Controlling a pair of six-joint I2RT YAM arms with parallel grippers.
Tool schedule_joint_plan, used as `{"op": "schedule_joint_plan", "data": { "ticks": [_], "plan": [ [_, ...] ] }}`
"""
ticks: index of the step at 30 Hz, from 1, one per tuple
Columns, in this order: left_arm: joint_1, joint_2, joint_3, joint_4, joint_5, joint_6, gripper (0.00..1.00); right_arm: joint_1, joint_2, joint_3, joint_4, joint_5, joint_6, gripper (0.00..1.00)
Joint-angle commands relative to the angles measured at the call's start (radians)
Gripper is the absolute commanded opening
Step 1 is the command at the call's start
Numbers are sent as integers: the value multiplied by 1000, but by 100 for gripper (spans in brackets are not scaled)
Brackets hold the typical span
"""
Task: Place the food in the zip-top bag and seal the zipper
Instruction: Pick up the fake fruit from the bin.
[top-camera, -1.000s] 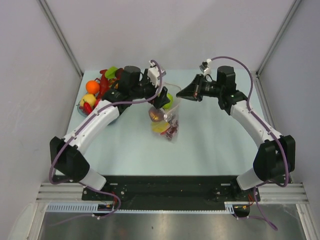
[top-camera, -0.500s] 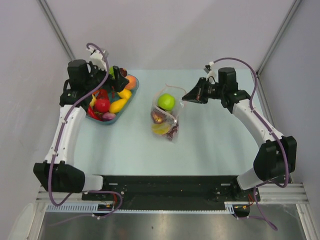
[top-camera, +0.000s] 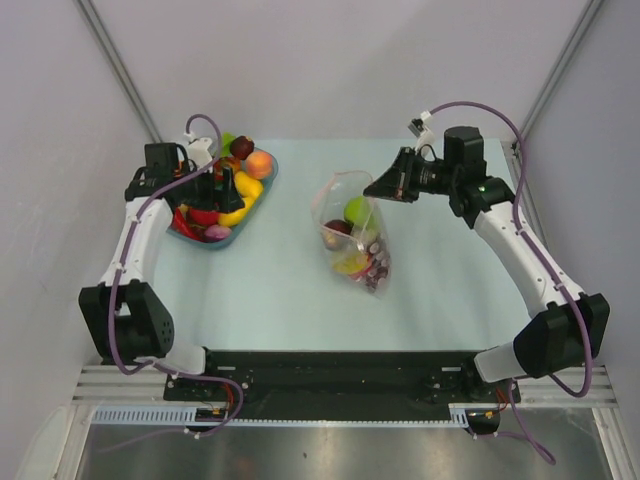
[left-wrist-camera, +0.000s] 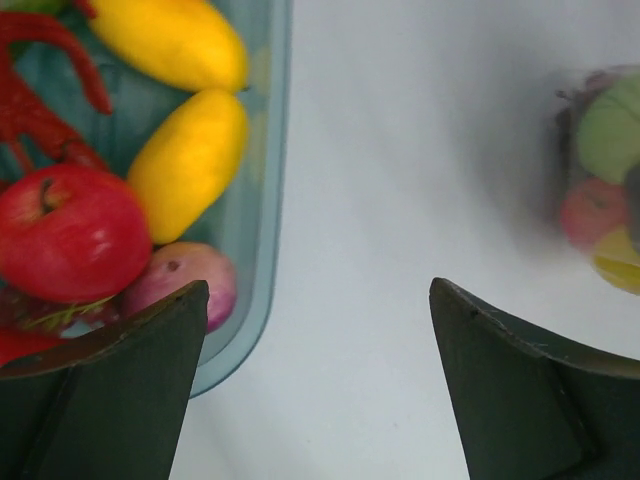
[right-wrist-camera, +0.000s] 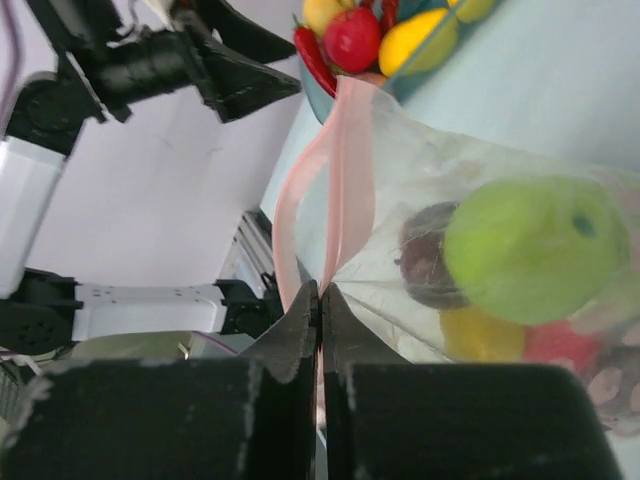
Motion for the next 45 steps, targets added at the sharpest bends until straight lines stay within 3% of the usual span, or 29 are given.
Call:
{"op": "schedule_joint_plan", "data": {
  "ticks": [1,7,10,14,20,23,27,32,45],
  "plan": [
    [-29,-77,-12,66,277,-32,97,-22,54,39,-137,38,-137,0],
    [-60,-102,-47,116,206,-80,98,-19,22,53,-73,-26,-81,0],
    [-57,-85,-25,85,88,-62,97,19,-27,82,-48,-45,-79,0],
    [-25,-32,14,65,-94,-37,94,27,-27,87,-169,55,-200,0],
    [4,59,77,6,-235,110,93,21,-27,90,-191,76,-209,0],
    [9,146,133,-36,-258,225,99,21,-20,89,-191,72,-209,0],
    [11,252,201,-77,-304,391,99,21,-12,88,-194,53,-209,0],
    [9,297,164,7,-331,532,98,21,-9,85,-189,36,-201,0],
    [1,413,183,16,-357,564,96,7,-3,85,-188,32,-197,0]
  ]
}}
